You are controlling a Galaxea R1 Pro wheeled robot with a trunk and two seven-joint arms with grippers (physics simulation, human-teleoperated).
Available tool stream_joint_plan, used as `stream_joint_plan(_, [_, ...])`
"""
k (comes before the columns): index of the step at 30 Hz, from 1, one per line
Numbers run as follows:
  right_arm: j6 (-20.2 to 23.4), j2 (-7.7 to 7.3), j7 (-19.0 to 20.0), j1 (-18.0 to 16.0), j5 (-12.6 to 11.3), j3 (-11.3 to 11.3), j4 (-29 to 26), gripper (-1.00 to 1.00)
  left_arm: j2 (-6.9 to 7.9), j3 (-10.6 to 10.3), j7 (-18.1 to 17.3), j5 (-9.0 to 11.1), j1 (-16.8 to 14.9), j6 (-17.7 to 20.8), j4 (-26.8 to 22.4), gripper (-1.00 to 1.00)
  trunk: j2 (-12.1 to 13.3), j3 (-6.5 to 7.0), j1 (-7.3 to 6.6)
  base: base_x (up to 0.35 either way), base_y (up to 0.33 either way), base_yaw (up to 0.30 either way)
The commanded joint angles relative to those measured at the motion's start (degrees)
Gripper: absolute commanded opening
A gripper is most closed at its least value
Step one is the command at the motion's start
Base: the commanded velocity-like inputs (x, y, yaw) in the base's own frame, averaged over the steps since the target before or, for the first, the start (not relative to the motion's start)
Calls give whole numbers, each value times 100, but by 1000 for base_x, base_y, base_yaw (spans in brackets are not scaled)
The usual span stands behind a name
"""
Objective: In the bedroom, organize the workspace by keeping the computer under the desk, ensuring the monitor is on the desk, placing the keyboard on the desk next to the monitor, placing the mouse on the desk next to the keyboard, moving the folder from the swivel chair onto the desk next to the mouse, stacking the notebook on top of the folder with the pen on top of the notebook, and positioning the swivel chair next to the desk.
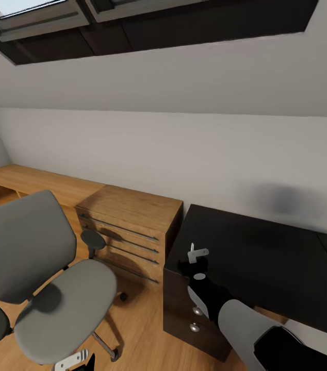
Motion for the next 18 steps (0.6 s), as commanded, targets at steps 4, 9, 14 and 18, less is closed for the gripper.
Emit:
stream_joint_plan(4, [-14, 0, -31, -6, -72, 48, -1, 100, 4, -13, 22, 52, 2, -14, -5, 100, -166, -77, 89, 0, 0, 0])
stream_joint_plan(9, [-13, 0, -28, -6, -75, 48, 1, 100, 4, -13, 22, 48, 2, -14, -2, 100, -366, -167, 199, 0, 0, 0])
stream_joint_plan(14, [-11, 0, -30, -6, -79, 48, 3, 100, 4, -13, 22, 47, 2, -14, 0, 100, -567, -257, 309, 0, 0, 0])
stream_joint_plan(18, [-11, 0, -30, -6, -80, 48, 3, 100, 4, -13, 22, 43, 2, -14, 1, 100, -727, -329, 397, 0, 0, 0])
